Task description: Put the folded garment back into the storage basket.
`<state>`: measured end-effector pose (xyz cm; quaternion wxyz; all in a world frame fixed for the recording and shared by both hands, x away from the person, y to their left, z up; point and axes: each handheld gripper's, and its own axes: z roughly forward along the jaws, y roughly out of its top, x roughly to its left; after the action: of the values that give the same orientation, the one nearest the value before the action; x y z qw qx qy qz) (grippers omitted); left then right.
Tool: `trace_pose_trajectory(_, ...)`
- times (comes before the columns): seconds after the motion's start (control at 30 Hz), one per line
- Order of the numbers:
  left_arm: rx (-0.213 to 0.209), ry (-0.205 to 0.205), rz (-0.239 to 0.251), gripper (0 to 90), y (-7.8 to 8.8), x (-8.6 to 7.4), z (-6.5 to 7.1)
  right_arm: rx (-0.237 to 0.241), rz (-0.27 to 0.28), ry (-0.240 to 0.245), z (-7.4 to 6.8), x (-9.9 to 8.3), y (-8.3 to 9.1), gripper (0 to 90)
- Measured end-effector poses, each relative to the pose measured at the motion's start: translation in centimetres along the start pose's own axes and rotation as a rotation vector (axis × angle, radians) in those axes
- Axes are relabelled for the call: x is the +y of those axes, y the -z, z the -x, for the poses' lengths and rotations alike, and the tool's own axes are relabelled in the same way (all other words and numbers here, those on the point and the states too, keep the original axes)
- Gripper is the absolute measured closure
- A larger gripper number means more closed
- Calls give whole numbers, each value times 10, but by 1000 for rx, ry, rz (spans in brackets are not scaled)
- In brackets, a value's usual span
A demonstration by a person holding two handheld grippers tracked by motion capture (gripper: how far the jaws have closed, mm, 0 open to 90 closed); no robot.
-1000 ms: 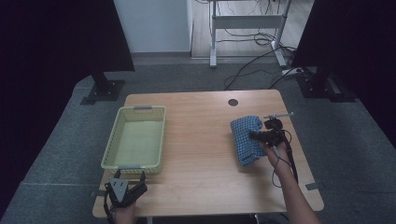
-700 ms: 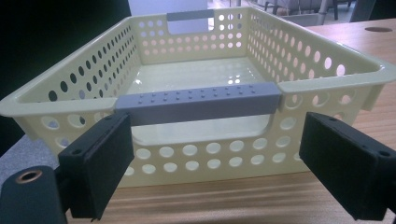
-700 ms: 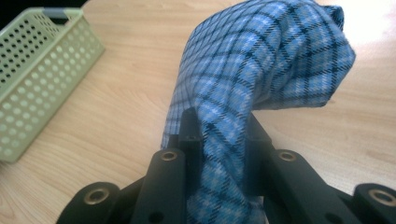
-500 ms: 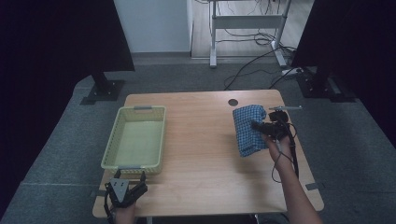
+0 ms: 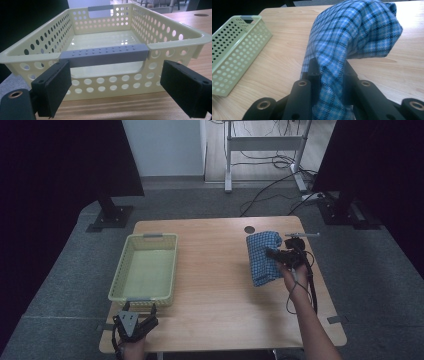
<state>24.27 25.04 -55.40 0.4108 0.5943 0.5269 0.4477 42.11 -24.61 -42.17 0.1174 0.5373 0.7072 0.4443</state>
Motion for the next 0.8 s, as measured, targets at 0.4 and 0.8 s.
trace_pose_trajectory(0.4,-1,9,-1,100,0,0,-1,18,-23,19,-17,1,-18,755)
trace_pose_trajectory(0.8,0,12,-1,101,0,0,-1,60,-25,50,-47,10,-34,755)
